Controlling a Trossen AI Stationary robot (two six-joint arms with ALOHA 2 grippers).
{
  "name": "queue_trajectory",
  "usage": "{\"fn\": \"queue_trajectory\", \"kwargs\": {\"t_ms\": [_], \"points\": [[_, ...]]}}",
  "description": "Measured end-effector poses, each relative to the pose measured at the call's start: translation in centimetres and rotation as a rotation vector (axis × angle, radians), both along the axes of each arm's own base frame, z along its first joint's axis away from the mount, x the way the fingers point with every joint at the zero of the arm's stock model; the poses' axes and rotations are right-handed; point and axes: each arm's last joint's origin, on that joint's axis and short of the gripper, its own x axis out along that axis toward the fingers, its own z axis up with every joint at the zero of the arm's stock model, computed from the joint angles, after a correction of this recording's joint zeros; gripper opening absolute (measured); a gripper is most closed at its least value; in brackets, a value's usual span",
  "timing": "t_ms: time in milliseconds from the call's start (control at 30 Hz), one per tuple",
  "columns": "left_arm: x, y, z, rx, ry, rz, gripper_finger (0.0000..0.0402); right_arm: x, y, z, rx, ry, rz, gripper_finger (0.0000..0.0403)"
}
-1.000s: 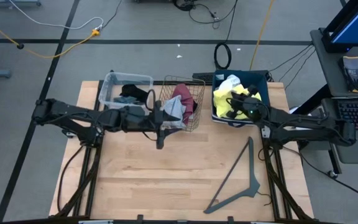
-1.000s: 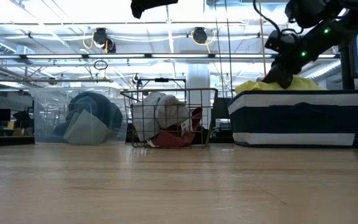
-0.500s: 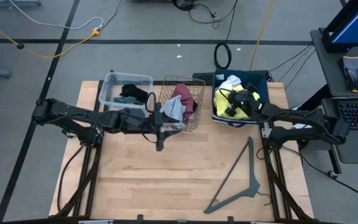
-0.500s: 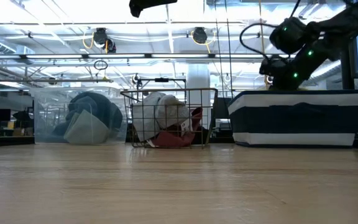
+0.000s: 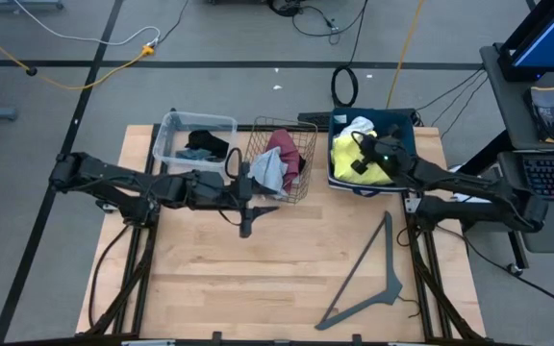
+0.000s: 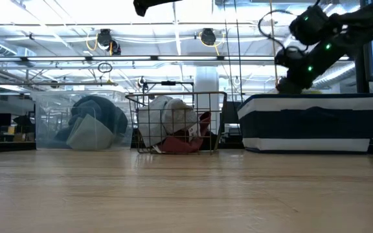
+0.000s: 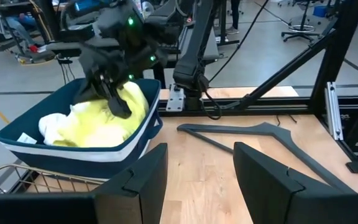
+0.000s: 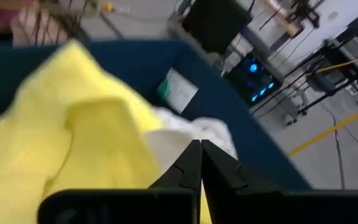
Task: Pick & Place Cloths
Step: Return to Home Position
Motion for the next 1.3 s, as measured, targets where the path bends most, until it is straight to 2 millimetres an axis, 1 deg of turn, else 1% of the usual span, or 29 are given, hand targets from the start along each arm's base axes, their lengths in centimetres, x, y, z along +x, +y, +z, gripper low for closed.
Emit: {"fn": "queue_trajectory", "kwargs": {"t_ms": [100, 200, 367, 500, 667, 733, 800, 933, 1033, 1167, 1300], "points": [[0.0, -0.3, 0.0, 0.006, 0.002, -0.011, 0.0186, -0.5, 0.6, 1.2, -0.048, -0.052, -0.010, 0.0000], [-0.2, -0.7, -0.4, 0.039, 0.041, -0.024, 0.0186, -1.0, 1.5, 2.2, -0.095, -0.101, -0.017, 0.0000], [-0.5, -1.5, -0.8, 0.076, 0.091, 0.041, 0.0186, -1.2, 3.6, 3.5, -0.111, -0.196, 0.081, 0.0000], [-0.6, -1.7, -1.0, 0.084, 0.106, 0.049, 0.0186, -1.2, 5.4, 3.7, -0.089, -0.231, 0.186, 0.0000], [-0.7, -1.9, -1.1, 0.085, 0.115, 0.044, 0.0186, -1.1, 7.7, 3.5, -0.018, -0.259, 0.313, 0.0000], [-0.7, -1.9, -1.5, 0.082, 0.110, 0.044, 0.0186, -1.1, 8.6, 3.5, 0.006, -0.275, 0.364, 0.0000], [-0.9, -1.8, -2.5, 0.079, 0.096, 0.046, 0.0186, -0.9, 9.5, 3.5, 0.033, -0.296, 0.424, 0.0000], [-2.2, -1.4, -4.0, 0.047, 0.037, 0.064, 0.0186, -0.8, 11.1, 3.5, 0.094, -0.327, 0.555, 0.0000], [-3.7, -1.0, -5.3, 0.030, 0.025, 0.082, 0.0186, -0.8, 12.2, 3.4, 0.129, -0.342, 0.618, 0.0000], [-6.1, -0.5, -5.8, 0.000, -0.046, 0.101, 0.0186, -1.0, 13.6, 3.2, 0.176, -0.339, 0.695, 0.0000], [-8.3, 0.0, -6.8, -0.022, -0.082, 0.122, 0.0186, -1.3, 14.7, 3.0, 0.206, -0.315, 0.765, 0.0000]]}}
